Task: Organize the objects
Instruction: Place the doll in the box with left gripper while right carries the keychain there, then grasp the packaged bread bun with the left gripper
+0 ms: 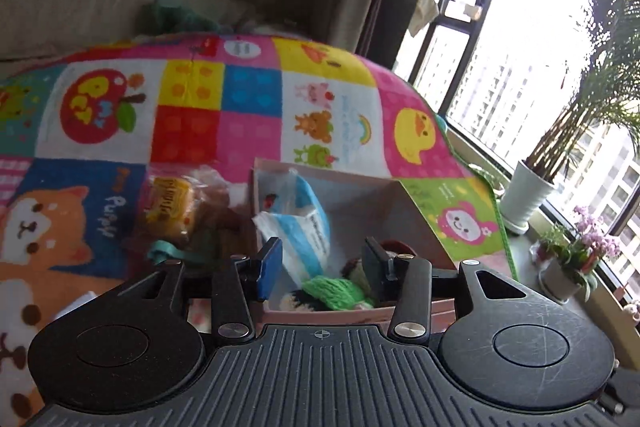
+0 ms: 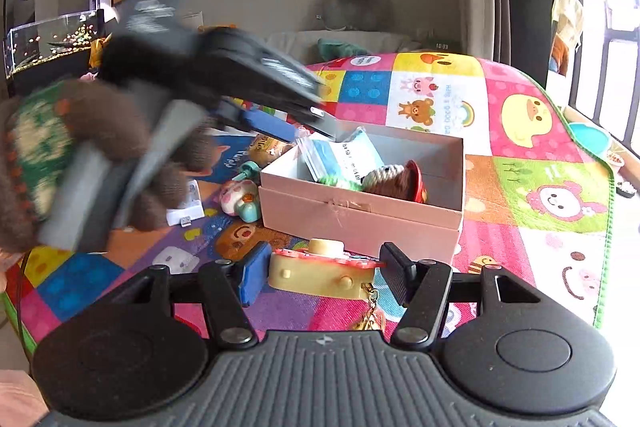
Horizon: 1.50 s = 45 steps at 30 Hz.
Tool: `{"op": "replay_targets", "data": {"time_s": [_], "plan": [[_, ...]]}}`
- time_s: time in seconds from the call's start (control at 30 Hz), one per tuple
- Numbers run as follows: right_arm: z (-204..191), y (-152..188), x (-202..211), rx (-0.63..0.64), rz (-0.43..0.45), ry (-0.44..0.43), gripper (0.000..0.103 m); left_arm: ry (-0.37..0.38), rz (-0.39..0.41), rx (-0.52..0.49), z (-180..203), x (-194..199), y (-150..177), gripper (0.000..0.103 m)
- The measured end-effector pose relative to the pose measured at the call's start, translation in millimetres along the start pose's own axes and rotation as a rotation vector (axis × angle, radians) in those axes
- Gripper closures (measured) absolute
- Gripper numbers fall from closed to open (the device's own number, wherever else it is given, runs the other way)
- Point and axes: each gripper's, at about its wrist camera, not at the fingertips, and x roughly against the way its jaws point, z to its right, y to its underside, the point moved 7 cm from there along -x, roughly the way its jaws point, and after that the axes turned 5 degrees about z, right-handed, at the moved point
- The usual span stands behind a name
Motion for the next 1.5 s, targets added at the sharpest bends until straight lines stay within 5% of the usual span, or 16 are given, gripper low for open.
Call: {"op": "replay_targets", "data": {"time_s": [0.17,0.3,0.33,0.37,0.43,0.67,0.93,1.07,1.23,1.5], "plan": [[10,-51,-11,-0.073,0.009,-0.029,0.043,-0.079,0.031,-0.013,-55,44,28,0.055],[38,-122,-44,-0.078,0.116,0.074,0.044,-0.118,-0.018,0.053,-94,52,57,0.055],[45,-137,-55,-0.077,0.15,0.101,0.04,-0.129,-0.023,0.076,-103,52,61,0.055],[52,-148,-68,-0.07,0.149,0.126,0.025,-0.136,-0.026,0.093,-110,52,63,0.055],[65,-157,-93,-0.082,0.114,0.198,0.018,-0.138,-0.023,0.109,-121,53,64,0.055],[20,-94,-92,0.003,0.02,0.077,0.018,-0.077,0.005,0.079,-124,24,30,0.055],[-47,-1,-70,0.263,-0.023,-0.035,0.018,-0.072,-0.051,0.069,-126,-78,-18,0.055],[-54,27,-73,0.24,-0.065,-0.102,0.018,-0.124,-0.148,0.043,-130,-122,-13,0.055],[-53,44,-86,0.132,-0.125,-0.171,0.014,-0.167,-0.153,0.033,-132,-151,-12,0.045],[-57,49,-93,0.142,-0.165,-0.152,0.008,-0.144,-0.144,0.059,-140,-157,-10,0.035]]}}
